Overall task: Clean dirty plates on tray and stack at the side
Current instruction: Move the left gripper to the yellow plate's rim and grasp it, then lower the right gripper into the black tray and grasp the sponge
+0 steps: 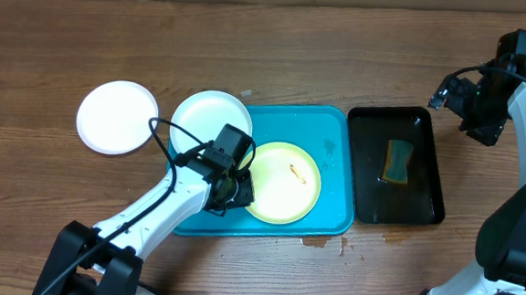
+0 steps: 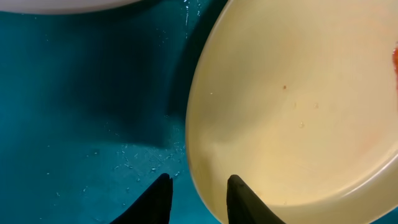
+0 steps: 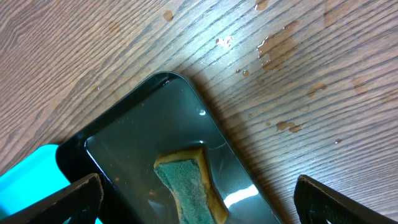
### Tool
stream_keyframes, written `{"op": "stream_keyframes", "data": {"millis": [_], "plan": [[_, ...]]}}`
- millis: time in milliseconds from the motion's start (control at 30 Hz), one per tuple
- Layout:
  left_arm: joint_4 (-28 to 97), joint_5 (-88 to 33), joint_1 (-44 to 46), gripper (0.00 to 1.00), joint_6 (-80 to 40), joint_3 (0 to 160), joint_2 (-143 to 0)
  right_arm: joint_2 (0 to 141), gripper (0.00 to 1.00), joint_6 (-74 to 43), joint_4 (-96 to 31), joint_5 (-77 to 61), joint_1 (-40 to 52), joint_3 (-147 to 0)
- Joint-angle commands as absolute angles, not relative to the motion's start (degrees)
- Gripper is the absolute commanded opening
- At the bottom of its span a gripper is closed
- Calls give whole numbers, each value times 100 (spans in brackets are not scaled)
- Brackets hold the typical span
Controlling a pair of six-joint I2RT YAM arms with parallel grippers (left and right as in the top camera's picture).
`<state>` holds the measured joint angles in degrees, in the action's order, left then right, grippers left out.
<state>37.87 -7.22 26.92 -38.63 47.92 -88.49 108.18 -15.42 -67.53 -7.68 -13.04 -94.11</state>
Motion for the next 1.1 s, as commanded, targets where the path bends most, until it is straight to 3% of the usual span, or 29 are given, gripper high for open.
{"op": "stream_keyframes", "data": {"millis": [0, 100, 200, 333, 567, 633, 867, 1067], "plan": [[3765, -582, 2714, 31, -3924, 4759, -9146, 10748, 100, -1570, -6737, -777, -1293, -9450], [3723, -709, 2689, 31, -3887, 4764, -9365, 10748, 100, -1597, -6106, -794, -1293, -9450], [3699, -709, 2663, 30, -3876, 4766, -9378, 10748, 100, -1632, -6425, -1076, -1293, -9461], [3682, -709, 2655, 15, -3879, 4766, -9382, 10711, 100, -884, -6982, -2043, -1251, -9522], [3673, -709, 2655, 14, -3876, 4766, -9391, 10549, 73, -659, -7975, -1629, -910, -9537], [3660, -709, 2655, 14, -3876, 4766, -9391, 10549, 71, -692, -8211, -1389, -764, -9487], [3640, -709, 2655, 15, -3879, 4766, -9391, 10549, 72, -1378, -8370, -478, -189, -9041], [3658, -709, 2655, 15, -3874, 4766, -9391, 10551, 75, -2110, -7564, 235, 71, -8276]]}}
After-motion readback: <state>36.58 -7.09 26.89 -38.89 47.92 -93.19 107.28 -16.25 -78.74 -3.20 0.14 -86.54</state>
